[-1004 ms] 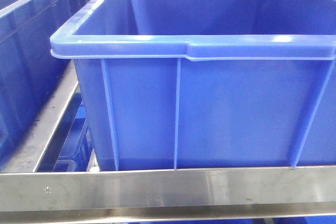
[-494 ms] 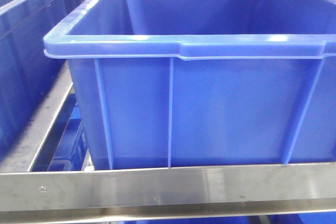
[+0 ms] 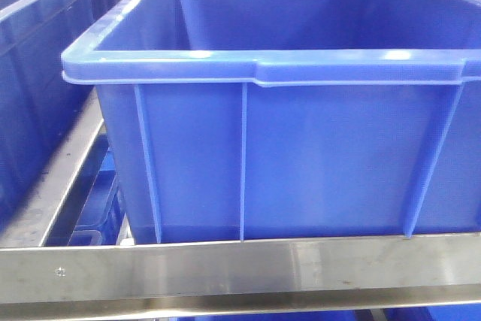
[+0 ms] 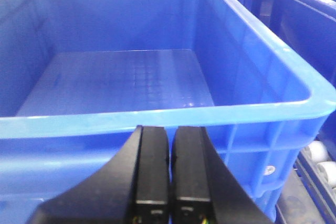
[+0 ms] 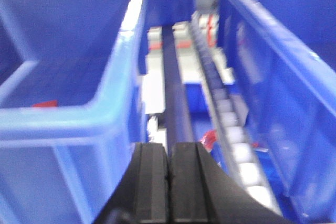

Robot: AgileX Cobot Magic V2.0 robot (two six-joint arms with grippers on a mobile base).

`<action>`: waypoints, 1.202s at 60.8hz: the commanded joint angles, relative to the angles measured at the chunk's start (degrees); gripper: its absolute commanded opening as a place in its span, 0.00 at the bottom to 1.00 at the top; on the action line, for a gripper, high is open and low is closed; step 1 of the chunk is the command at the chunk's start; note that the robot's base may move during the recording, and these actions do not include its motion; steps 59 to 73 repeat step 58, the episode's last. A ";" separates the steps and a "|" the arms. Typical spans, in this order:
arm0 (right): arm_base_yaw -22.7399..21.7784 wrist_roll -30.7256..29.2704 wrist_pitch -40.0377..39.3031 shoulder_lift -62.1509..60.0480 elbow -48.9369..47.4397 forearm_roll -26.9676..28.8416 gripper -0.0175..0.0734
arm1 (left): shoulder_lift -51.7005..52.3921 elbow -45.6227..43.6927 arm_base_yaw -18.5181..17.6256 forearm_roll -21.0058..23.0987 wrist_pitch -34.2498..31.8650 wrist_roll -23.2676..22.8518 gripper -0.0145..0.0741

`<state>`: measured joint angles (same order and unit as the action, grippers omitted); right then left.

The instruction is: Pick red cube and place on left shelf

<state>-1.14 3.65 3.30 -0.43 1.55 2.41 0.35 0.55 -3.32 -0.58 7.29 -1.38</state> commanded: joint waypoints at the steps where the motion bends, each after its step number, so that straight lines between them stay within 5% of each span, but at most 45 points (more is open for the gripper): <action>1: -0.55 -0.93 -4.05 -1.44 -0.81 0.04 0.25 | 0.85 1.32 -0.29 0.22 -5.03 -0.05 0.28; 73: -0.55 -1.44 -4.37 -1.45 -0.81 -0.24 0.25 | 0.85 1.32 -0.29 0.22 -5.03 -0.05 0.28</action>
